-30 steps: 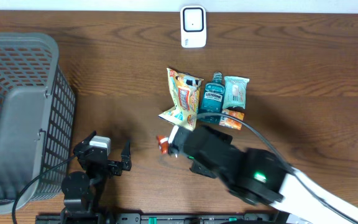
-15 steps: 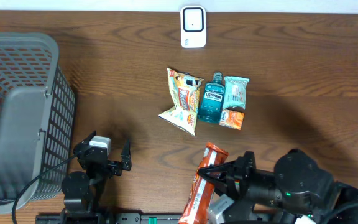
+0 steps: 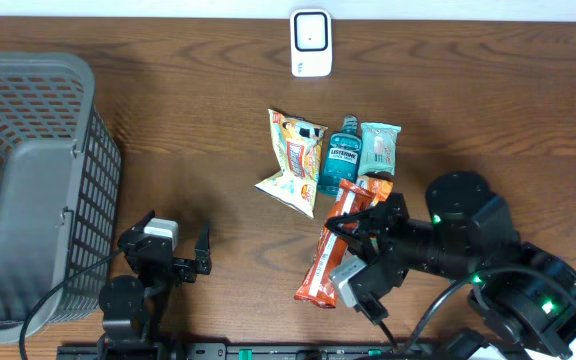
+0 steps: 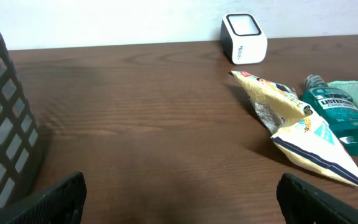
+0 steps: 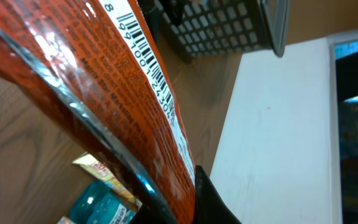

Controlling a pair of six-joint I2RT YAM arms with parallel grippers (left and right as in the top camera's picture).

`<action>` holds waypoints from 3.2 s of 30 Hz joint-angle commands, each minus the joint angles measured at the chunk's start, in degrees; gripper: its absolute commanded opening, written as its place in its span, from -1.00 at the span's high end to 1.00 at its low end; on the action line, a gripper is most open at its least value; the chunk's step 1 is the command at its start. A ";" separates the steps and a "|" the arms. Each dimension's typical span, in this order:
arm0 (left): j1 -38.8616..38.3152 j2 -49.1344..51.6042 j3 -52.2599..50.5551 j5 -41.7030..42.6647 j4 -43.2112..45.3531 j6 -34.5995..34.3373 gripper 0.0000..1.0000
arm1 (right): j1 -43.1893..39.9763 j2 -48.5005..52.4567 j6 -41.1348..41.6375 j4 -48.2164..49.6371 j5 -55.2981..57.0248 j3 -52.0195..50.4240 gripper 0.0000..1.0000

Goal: Scan the item barcode

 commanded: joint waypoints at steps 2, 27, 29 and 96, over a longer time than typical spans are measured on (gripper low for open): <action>0.33 0.17 -0.85 0.31 -1.42 0.79 -0.96 | -3.04 -0.42 -2.84 -0.13 -8.13 0.94 0.98; 0.33 0.17 -0.85 0.31 -1.42 0.79 -0.96 | -12.50 20.31 76.89 21.27 -39.82 0.94 0.97; 0.33 0.17 -0.83 0.31 -1.42 0.79 -0.95 | -14.01 23.58 82.29 25.40 -42.21 0.94 0.97; 0.33 0.17 -0.85 0.31 -1.42 0.79 -0.96 | -31.21 76.63 140.67 76.24 -45.88 44.02 0.97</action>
